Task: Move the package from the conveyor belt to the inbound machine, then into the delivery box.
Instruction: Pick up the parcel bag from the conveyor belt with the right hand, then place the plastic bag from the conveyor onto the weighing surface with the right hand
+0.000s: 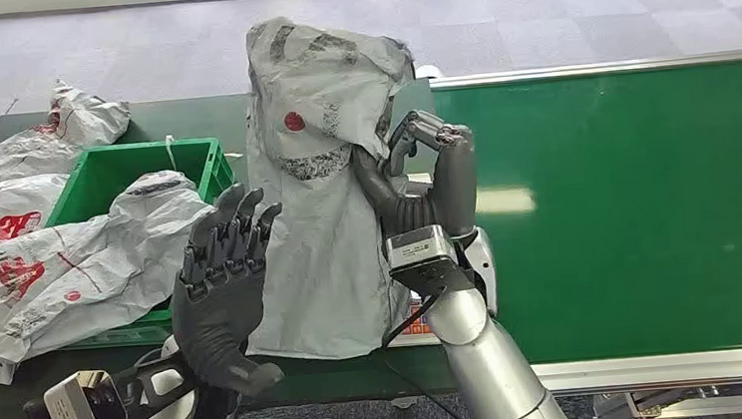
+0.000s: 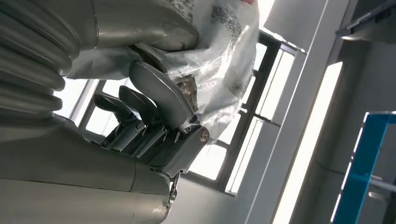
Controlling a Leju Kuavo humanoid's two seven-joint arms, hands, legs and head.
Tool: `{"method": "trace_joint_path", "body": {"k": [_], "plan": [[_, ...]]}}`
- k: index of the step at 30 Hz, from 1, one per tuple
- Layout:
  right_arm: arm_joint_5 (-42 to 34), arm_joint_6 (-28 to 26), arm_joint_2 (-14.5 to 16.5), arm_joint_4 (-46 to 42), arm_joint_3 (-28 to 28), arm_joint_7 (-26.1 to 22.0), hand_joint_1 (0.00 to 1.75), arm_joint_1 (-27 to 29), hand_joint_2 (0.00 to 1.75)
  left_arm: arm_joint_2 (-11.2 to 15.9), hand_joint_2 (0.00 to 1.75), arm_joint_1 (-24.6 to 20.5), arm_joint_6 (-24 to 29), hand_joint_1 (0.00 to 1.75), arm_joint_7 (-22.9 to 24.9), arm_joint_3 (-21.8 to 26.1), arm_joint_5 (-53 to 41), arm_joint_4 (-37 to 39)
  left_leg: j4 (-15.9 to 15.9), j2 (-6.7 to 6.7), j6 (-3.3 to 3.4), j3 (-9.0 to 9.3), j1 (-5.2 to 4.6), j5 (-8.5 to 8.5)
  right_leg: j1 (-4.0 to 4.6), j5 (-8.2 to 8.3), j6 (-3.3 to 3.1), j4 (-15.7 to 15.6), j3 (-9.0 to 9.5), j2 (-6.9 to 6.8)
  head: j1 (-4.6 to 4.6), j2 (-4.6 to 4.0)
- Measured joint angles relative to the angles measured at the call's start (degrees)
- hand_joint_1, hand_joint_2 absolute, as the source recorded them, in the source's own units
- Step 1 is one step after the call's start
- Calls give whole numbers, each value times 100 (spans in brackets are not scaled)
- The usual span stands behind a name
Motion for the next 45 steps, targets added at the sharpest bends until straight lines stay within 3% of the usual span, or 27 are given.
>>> {"method": "trace_joint_path", "body": {"k": [4,7,11,16,24,32,36,40,42,44,45], "plan": [[-114,-203,16,251,99,52,175,-107,175,4,175,1,44,0,-1,-8,-3,42,0,1,0,-1,0,-1,0,-1,1,0,-1,0,0,0],[-187,-720,17,688,124,402,175,-334,175,16,175,4,125,0,-2,-42,-33,74,0,2,1,-1,0,-1,0,-1,1,0,-1,0,0,0],[-157,-1425,14,1760,107,1036,175,-855,175,27,175,3,189,0,-2,-121,-52,89,0,4,-1,1,0,2,0,4,1,0,-2,0,1,0],[-20,-1533,7,3037,81,1292,175,-1499,175,26,175,-15,195,0,-2,-195,-49,84,1,2,-5,2,0,8,0,10,-2,0,-3,0,1,0],[230,-941,7,4097,103,1771,175,-2018,175,25,175,-73,90,0,-2,-249,-45,82,1,1,-5,-1,0,7,0,9,-2,0,-6,0,0,0],[474,-429,7,4532,176,2109,175,-2235,175,25,175,-139,-7,0,-3,-249,-43,81,1,2,-5,-1,0,7,0,9,-2,0,-6,0,1,0],[355,133,7,4563,254,1916,175,-2287,175,25,175,-210,-91,0,-3,-249,-32,68,1,2,-5,0,0,7,1,9,-2,0,-6,0,0,0],[330,248,7,4574,287,1862,175,-2322,175,25,175,-255,-107,0,-4,-249,-31,66,1,2,-5,0,0,7,1,9,-2,0,-6,0,0,0],[409,260,7,4591,314,1942,87,-2340,175,25,175,-257,-107,0,-4,-248,-31,59,1,3,-5,-1,0,7,0,9,-2,0,-6,0,0,0],[523,296,7,4615,390,2133,0,-2370,87,25,175,-257,-107,0,-4,-247,-32,38,1,3,-5,-1,0,7,0,9,-2,0,-6,0,1,0],[564,327,7,4628,444,2247,0,-2385,44,25,175,-256,-107,0,-4,-247,-36,27,1,2,-5,-1,0,7,0,9,-2,0,-6,0,1,0]]}}
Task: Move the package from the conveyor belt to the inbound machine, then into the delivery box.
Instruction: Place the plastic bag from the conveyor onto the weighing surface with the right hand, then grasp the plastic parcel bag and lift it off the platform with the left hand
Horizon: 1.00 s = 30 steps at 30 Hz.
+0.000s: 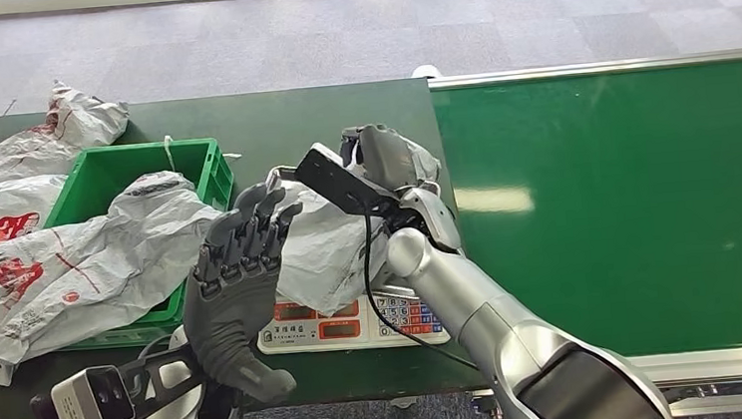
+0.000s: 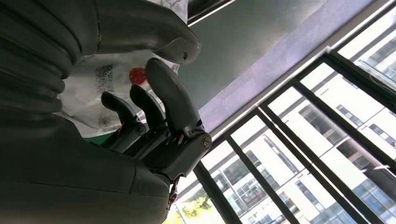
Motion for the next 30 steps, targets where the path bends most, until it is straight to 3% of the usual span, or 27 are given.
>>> {"method": "trace_joint_path", "body": {"k": [1,5,13,17,21,27,30], "plan": [[25,37,0,11,55,102,0,-11,0,0,175,0,0,0,0,1,-5,-7,0,0,0,0,0,0,0,0,0,0,0,0,0,0],[2,110,0,31,192,226,0,-21,0,0,175,2,2,0,0,3,-35,-25,0,-1,0,0,0,0,0,0,0,0,0,0,-1,0],[32,-195,-3,-371,213,-72,0,57,0,0,175,24,20,0,0,23,-105,-96,0,0,0,1,0,0,0,0,0,0,-2,0,-2,0],[37,-945,-15,-1042,37,-726,0,383,175,-1,175,40,143,0,0,41,-137,-85,0,-3,0,1,0,0,0,-1,0,0,-3,0,-1,0],[174,-1762,-20,-2856,-365,-1454,0,1237,175,-4,175,37,619,0,5,136,-407,106,1,-13,1,-3,-1,-5,-1,-5,2,0,-3,-7,-1,0],[213,-1864,-30,-4631,-670,-1701,0,1988,175,-6,175,1,898,0,46,178,-636,363,1,-11,2,-2,-1,-11,-1,-9,1,-1,-7,-6,-1,0],[88,-1926,-28,-5372,-860,-2241,0,2344,175,-7,175,-51,1579,0,316,214,-1233,565,1,-14,2,-1,-1,-10,-1,-9,1,-2,-3,-11,-1,0]]}}
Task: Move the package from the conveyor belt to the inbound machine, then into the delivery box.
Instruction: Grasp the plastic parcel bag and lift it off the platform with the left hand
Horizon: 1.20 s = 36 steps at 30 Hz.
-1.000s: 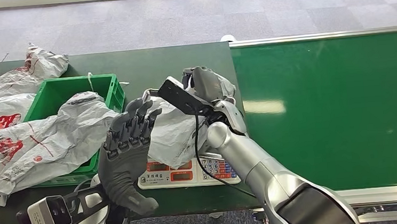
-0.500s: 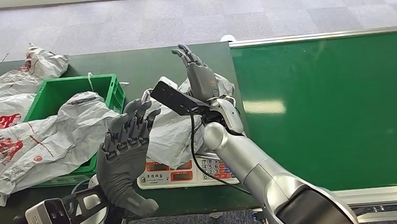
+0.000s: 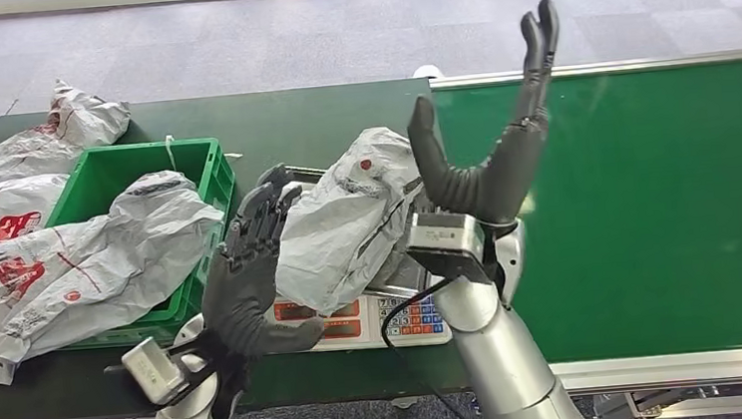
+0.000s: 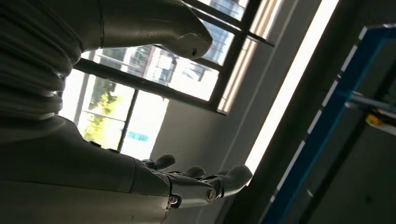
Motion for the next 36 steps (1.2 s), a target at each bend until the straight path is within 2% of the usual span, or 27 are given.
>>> {"method": "trace_joint_path", "body": {"k": [3,5,9,12,16,23,26,32,36], "plan": [[-22,-26,-1,-965,-206,-279,0,426,175,14,175,-158,1182,0,395,114,-951,415,0,-1,0,-1,0,0,0,0,0,0,1,-1,0,0],[5,-32,-3,-1477,-295,-309,0,611,175,28,175,-287,1707,0,563,179,-1383,681,0,7,-1,-1,0,-1,0,0,0,0,-1,5,-1,0],[27,-30,-28,-2099,-411,-314,0,760,175,38,175,-447,2008,0,749,224,-1695,1005,0,11,-1,1,0,-1,0,1,0,0,-2,9,0,0],[25,-29,-42,-2356,-449,-314,0,834,175,60,175,-670,2564,0,1201,240,-2319,1276,0,10,-1,0,0,0,0,1,0,0,-1,7,0,0],[-137,-23,-55,-2521,-412,-306,0,897,175,187,175,-1281,3115,0,1839,291,-3193,2101,0,10,-4,2,1,5,1,6,-3,1,1,5,1,0],[-363,-8,-57,-2465,-149,-312,0,873,175,432,175,-2710,3366,0,2317,345,-4346,4149,0,6,-10,-2,3,20,2,16,-6,5,0,3,0,0],[-379,-3,-57,-2395,-44,-312,0,855,175,451,175,-3154,3376,0,2456,344,-4664,4813,0,6,-10,-2,2,20,1,17,-5,5,0,3,1,0],[-375,0,-57,-2308,40,-312,0,846,175,454,175,-3512,3304,0,2511,339,-4753,5446,0,6,-10,-5,2,19,1,16,-5,5,-3,3,1,0],[-401,3,-57,-2184,148,-312,0,814,175,417,175,-3711,2579,0,2540,304,-4753,5810,0,6,-9,-6,2,19,1,16,-5,5,-5,2,-1,0]]}}
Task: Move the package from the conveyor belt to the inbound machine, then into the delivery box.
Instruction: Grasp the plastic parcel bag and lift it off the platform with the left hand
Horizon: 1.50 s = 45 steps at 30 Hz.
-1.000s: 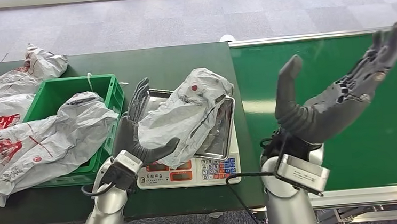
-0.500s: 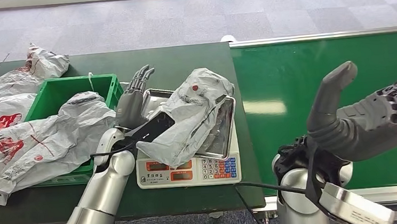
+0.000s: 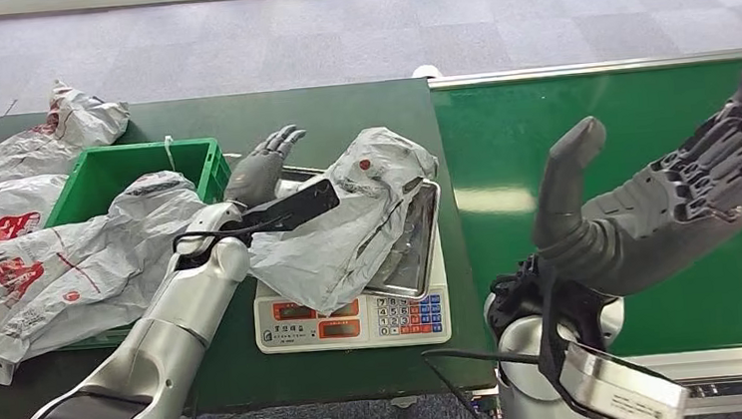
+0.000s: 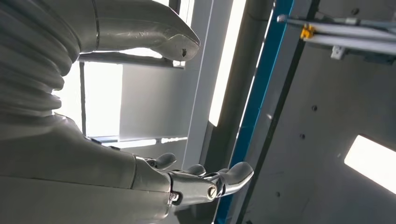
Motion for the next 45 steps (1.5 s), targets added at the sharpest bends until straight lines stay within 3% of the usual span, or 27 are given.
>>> {"method": "trace_joint_path", "body": {"k": [10,16,18,25,26,29,30,45], "plan": [[-85,3,0,360,132,2,0,-55,175,-173,175,-269,-652,0,-122,-139,-80,630,0,1,0,0,0,1,0,1,0,0,1,0,1,0],[-207,3,4,629,143,2,0,-83,175,-199,175,-255,-2202,0,-1121,-232,319,805,0,0,0,-2,0,0,0,1,0,0,1,0,1,0],[-209,3,4,706,142,2,0,-86,175,-204,175,-249,-2499,0,-1313,-232,472,844,0,0,0,-2,0,0,0,1,0,0,0,0,1,0],[-88,1,4,864,108,2,0,-85,175,-237,175,-270,-2655,0,-1317,-235,616,921,0,-1,0,-1,0,1,0,1,0,0,0,-1,1,0],[-80,1,4,879,105,2,0,-85,175,-241,175,-271,-2670,12,-1321,-236,630,926,0,0,0,-1,0,1,0,1,0,0,0,0,1,0],[-55,1,4,906,95,2,0,-83,175,-249,175,-272,-2711,143,-1328,-248,644,939,0,-1,0,-1,0,1,0,1,0,0,0,0,1,0],[-47,1,4,911,91,2,0,-82,175,-251,175,-272,-2712,175,-1327,-253,646,946,0,-1,0,-1,0,1,0,1,0,0,0,0,1,0],[-21,1,4,958,62,2,0,-76,175,-275,175,-310,-2698,175,-1321,-258,713,1001,0,0,0,0,0,1,0,1,0,0,0,0,1,0]]}}
